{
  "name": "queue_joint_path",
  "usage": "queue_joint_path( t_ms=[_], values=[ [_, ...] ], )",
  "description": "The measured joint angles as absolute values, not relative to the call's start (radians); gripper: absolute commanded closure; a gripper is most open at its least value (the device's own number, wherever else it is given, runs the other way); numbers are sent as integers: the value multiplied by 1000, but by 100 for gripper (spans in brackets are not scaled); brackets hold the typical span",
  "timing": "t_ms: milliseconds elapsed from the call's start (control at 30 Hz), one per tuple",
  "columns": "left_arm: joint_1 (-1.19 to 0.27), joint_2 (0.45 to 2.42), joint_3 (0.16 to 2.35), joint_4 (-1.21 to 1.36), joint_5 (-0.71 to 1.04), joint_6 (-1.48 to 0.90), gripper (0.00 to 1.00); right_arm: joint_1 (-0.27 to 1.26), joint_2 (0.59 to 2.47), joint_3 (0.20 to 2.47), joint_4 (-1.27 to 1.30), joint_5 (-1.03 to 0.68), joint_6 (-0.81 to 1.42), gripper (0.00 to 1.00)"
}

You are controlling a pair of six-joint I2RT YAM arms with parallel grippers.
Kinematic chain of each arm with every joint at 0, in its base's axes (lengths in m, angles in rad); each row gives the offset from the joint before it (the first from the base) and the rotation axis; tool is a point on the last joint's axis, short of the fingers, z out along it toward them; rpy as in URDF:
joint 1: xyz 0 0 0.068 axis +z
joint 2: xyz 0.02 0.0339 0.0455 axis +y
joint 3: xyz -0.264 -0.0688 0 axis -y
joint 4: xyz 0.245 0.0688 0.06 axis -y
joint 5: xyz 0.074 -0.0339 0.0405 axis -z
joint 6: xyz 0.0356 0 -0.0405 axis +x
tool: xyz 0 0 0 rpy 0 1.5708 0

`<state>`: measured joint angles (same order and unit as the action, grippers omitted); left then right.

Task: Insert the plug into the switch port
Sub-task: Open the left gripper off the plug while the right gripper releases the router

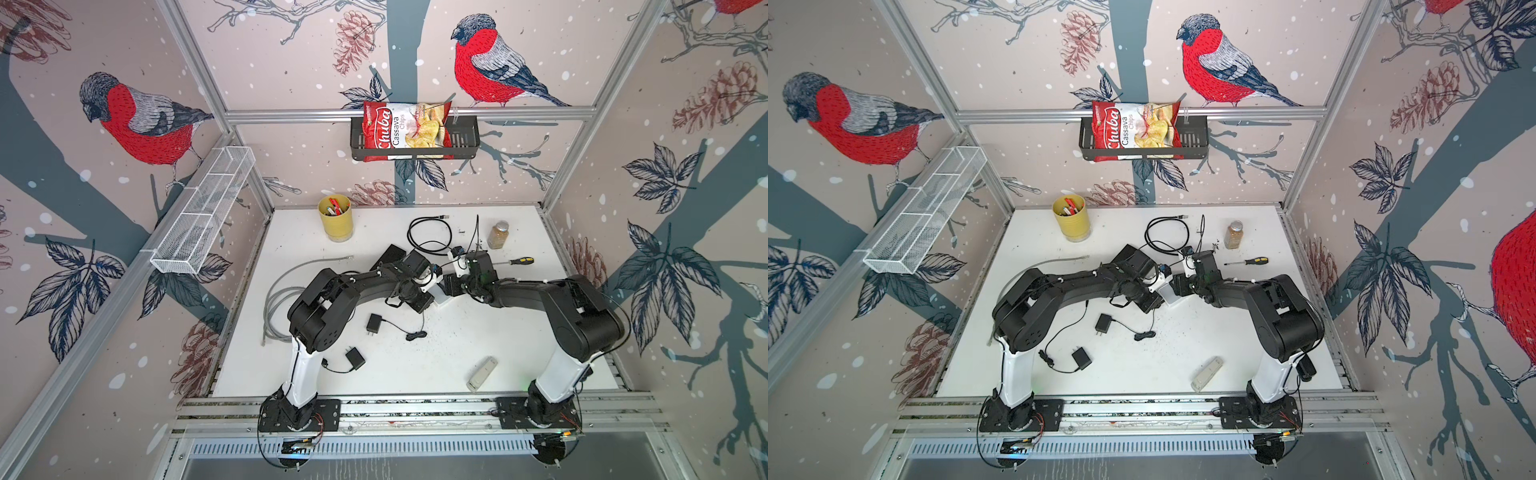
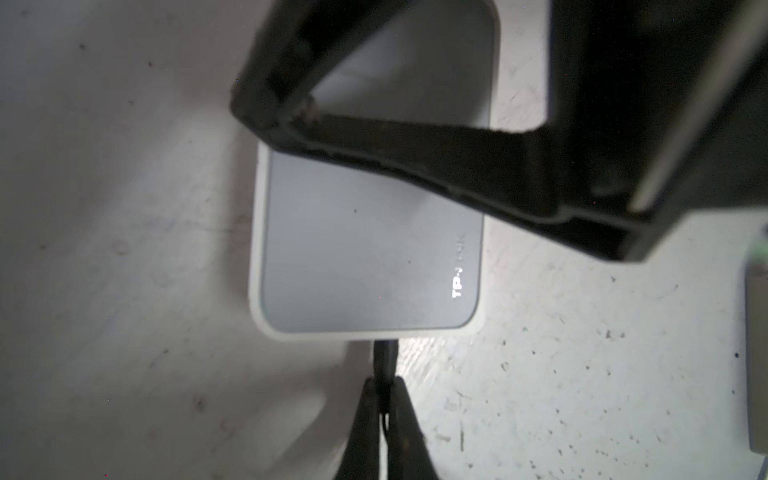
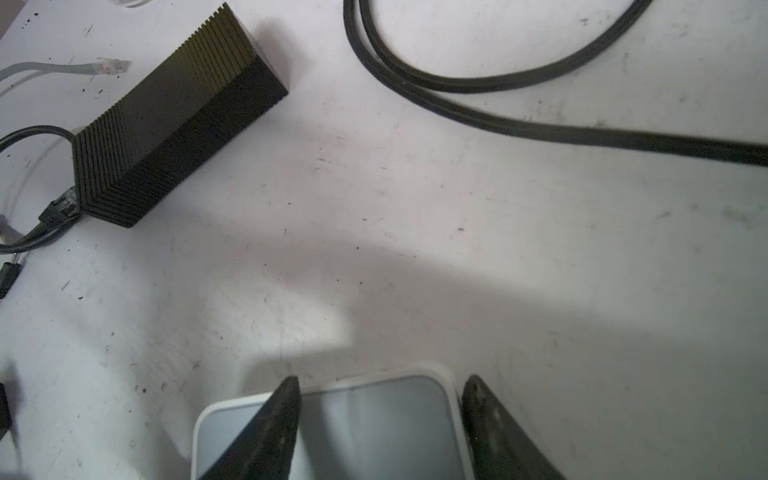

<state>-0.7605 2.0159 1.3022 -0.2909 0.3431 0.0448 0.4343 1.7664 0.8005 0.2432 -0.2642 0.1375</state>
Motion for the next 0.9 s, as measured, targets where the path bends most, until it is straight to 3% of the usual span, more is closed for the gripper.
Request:
queue_joint_path(
  t_ms=[133,233,400,633,900],
  values=[
    [-764,1994,1282,-183,346,56,70,414,1765,833,163,-278,162,33],
    [-764,1964,1274,-127,346,58,62,399,1743,842,106,-275,172,31],
    [-757,1917,1243,-101,346,55,55,368,1713,864,57,-249,215,25],
    [-713,1956,1312,-55,323,-46,46,327,1595,825,6,-189,325,24],
    [-713,2075,1415,-36,368,-134,45,335,1487,709,-70,-225,550,25]
  ],
)
